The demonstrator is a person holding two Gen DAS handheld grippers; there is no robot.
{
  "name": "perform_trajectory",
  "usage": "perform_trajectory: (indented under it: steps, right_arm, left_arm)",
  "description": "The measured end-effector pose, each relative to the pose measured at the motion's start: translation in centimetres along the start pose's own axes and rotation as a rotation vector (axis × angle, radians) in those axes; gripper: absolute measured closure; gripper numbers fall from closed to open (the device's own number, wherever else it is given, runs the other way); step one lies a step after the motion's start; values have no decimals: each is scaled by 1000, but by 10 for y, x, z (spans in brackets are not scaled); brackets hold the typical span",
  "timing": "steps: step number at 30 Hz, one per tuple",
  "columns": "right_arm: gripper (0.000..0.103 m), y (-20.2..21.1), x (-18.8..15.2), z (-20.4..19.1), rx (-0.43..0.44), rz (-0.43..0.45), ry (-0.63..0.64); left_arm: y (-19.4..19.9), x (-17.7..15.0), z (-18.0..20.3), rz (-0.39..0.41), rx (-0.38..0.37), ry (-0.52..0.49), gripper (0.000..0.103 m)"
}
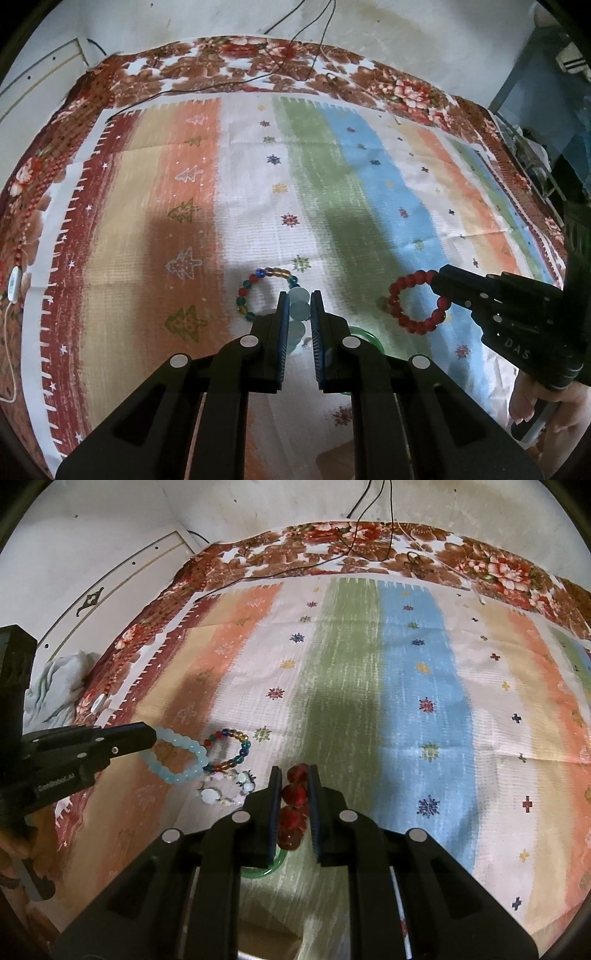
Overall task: Organize jewelry
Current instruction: 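Lift and carry both bracelets over the silver tin with both tools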
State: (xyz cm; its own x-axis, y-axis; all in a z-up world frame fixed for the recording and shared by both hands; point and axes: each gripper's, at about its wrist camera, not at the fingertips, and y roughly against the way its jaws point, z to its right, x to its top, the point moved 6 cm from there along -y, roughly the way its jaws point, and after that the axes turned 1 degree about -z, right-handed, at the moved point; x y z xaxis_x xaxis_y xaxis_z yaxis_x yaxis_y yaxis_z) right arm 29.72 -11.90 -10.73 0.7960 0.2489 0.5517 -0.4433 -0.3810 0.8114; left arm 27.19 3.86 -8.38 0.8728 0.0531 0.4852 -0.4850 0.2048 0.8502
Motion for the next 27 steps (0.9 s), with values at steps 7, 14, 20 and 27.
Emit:
perform_trajectory:
  steps: [7,14,20,27]
  right_arm:
    - [88,26,-4,-8,5,38,9]
    - [88,47,-13,-10,11,67,12]
    - [88,55,-23,-9,15,76,-6]
    - [88,70,-32,-13,22,95,-6]
  left_arm:
    - [16,-9,13,28,-1,-27,92]
    - [29,-18,18,45,-7,-29,92]
    - [34,-28,21,47,-9,-26,92]
    - [43,-35,29,63,-10,-43,92]
